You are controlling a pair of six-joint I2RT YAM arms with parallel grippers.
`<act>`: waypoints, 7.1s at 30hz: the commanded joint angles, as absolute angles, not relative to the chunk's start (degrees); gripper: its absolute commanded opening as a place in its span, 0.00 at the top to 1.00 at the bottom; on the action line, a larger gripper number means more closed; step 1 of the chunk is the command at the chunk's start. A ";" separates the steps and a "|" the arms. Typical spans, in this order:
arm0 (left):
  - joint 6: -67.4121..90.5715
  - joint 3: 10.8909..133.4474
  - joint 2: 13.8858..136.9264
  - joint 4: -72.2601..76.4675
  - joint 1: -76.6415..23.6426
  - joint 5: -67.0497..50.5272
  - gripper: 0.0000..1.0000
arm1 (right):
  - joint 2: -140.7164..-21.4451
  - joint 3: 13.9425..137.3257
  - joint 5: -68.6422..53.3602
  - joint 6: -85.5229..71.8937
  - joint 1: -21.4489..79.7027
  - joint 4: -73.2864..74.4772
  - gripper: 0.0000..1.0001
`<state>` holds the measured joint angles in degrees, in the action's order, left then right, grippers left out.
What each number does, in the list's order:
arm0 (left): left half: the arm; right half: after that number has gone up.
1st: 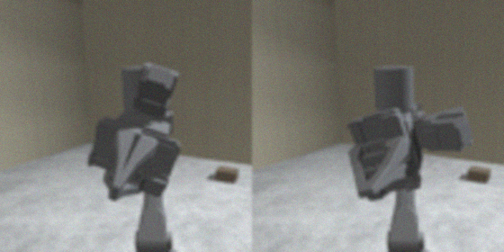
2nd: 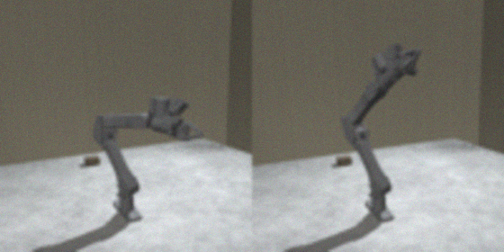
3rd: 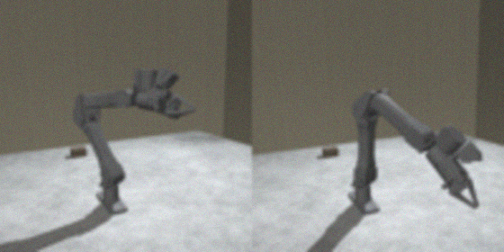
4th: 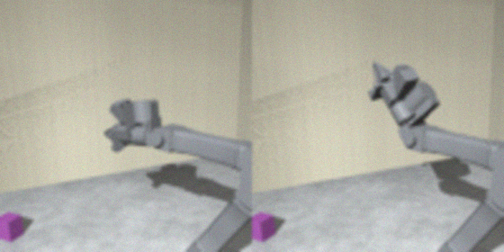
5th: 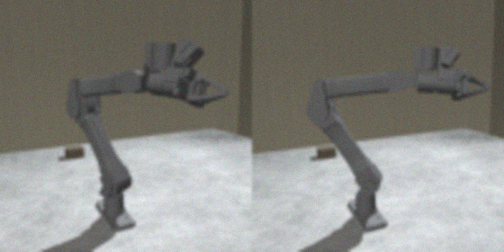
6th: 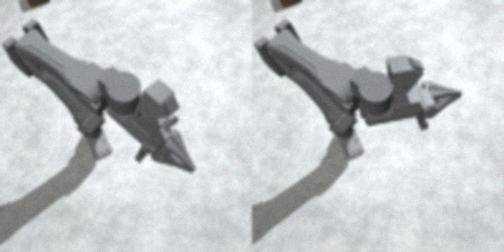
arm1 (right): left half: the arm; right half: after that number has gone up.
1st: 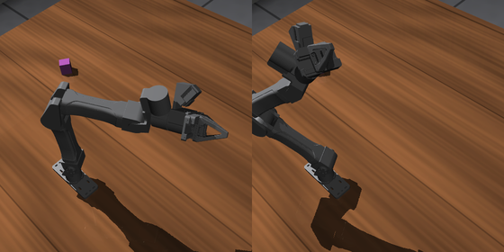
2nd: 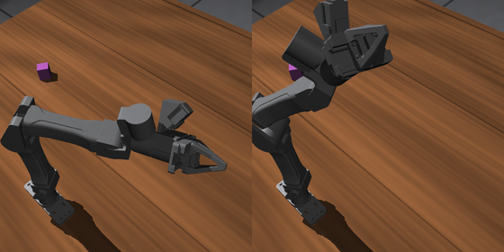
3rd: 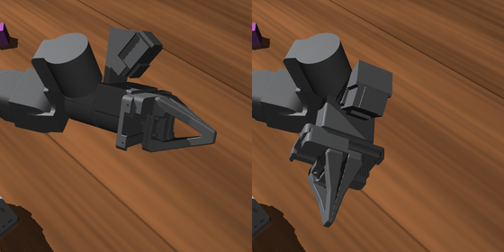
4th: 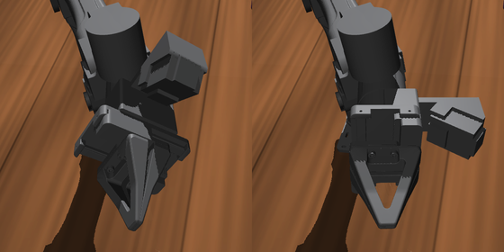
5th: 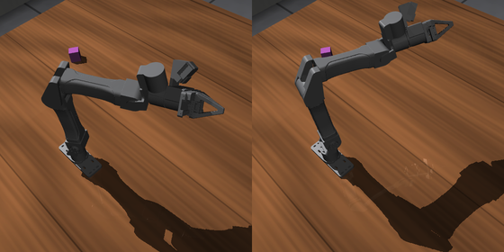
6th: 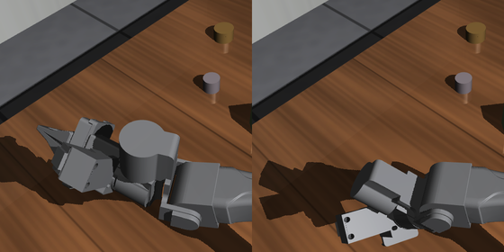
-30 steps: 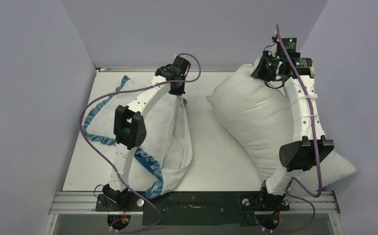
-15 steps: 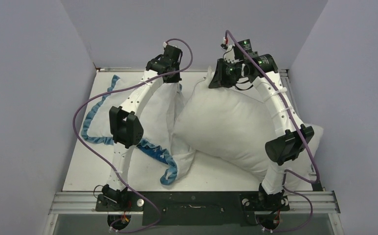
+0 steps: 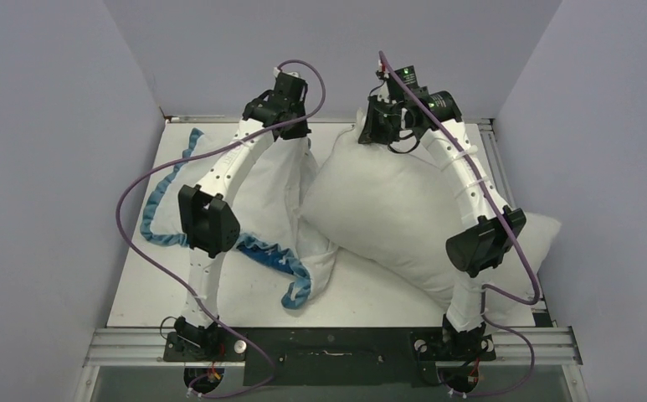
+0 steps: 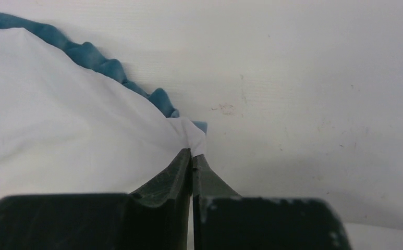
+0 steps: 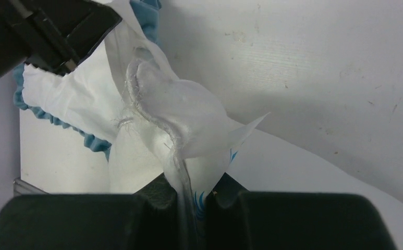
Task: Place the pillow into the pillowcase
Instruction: Stuff the pillow into the pillowcase.
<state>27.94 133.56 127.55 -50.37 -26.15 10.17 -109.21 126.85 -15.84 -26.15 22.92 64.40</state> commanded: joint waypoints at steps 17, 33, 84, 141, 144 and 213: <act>37.78 122.75 111.09 -38.63 -25.80 -1.32 1.00 | -108.26 127.65 -8.83 -25.13 24.76 38.72 0.95; 45.96 129.66 113.16 -35.59 -21.27 -7.10 1.00 | -107.08 128.91 -25.27 -31.26 25.57 45.00 0.95; 46.36 131.25 107.25 -26.07 -22.93 -19.32 1.00 | -118.90 121.66 -53.99 -28.77 33.13 45.60 0.95; 19.35 126.73 118.70 -42.95 -18.19 -29.02 0.60 | -120.14 120.98 -30.23 -26.11 27.61 46.36 0.95; 17.40 126.15 118.23 -43.01 -18.47 -26.60 0.41 | -119.86 120.50 -30.40 -26.02 27.60 46.45 0.95; 23.78 123.15 102.71 -50.86 -22.67 -7.54 0.47 | -111.96 105.90 -44.95 -24.28 35.13 36.23 0.95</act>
